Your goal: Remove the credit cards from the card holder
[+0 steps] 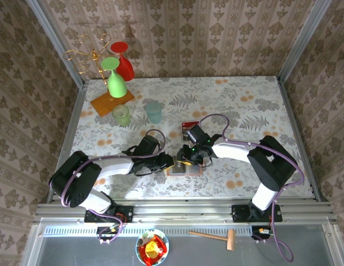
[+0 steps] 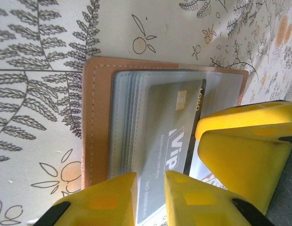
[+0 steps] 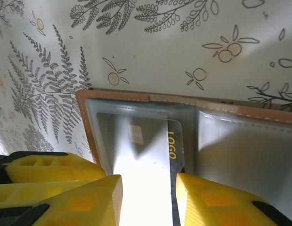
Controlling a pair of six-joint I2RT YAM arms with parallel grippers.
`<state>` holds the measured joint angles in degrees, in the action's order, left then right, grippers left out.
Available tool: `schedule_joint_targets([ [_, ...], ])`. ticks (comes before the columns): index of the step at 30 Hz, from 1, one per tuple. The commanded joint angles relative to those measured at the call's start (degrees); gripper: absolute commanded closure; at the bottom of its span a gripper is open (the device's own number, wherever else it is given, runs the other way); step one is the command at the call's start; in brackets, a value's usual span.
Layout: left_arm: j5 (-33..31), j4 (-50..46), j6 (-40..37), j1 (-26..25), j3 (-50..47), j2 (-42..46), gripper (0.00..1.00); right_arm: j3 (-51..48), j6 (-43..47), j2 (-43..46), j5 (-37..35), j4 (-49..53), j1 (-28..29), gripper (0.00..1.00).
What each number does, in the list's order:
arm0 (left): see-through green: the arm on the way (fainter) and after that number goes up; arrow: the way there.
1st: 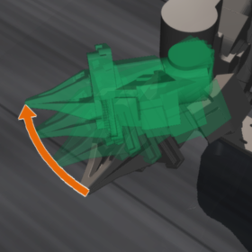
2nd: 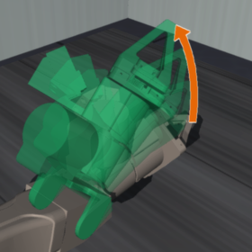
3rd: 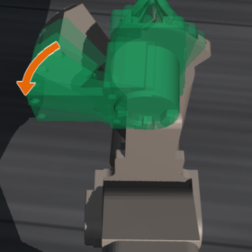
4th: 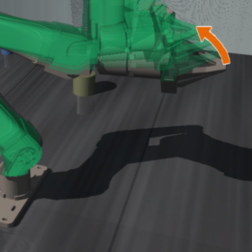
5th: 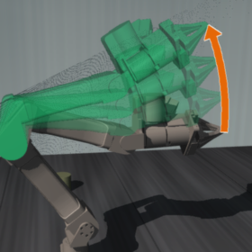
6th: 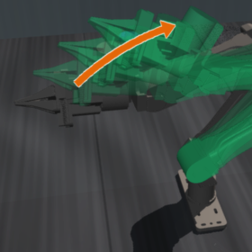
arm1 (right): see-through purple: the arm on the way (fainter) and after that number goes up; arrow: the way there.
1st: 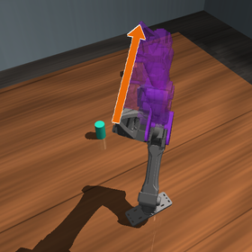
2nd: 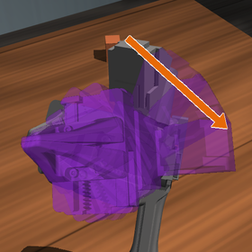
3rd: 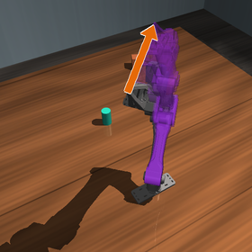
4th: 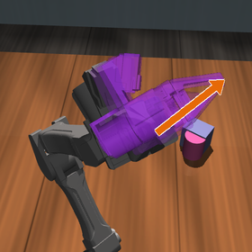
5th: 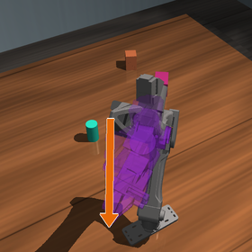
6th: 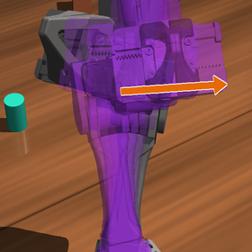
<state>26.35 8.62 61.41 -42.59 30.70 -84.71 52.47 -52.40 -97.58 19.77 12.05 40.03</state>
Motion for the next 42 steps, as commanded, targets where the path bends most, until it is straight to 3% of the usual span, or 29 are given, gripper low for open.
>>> schedule_joint_targets([
  [1,0.07,0.48,-0.93,0.49,-0.90,-0.98,0.77,1.32,1.74,0.17,-2.15,3.39,0.20,0.63],
  [14,0.50,1.23,-0.69,0.42,-0.71,-1.98,0.77,1.60,3.01,1.73,-3.60,6.17,0.22,0.63],
  [22,0.75,1.38,-0.67,0.41,-0.11,-2.43,0.77,0.04,0.82,3.53,-1.36,2.49,0.31,0.63],
  [36,0.81,1.22,-0.68,0.42,-0.02,-2.41,0.77,-1.86,0.26,0.18,1.27,0.28,0.40,0.63],
  [42,0.72,1.22,-0.65,0.39,-0.62,-2.21,0.77,-0.99,2.26,-0.07,-1.03,3.54,0.31,0.63],
])
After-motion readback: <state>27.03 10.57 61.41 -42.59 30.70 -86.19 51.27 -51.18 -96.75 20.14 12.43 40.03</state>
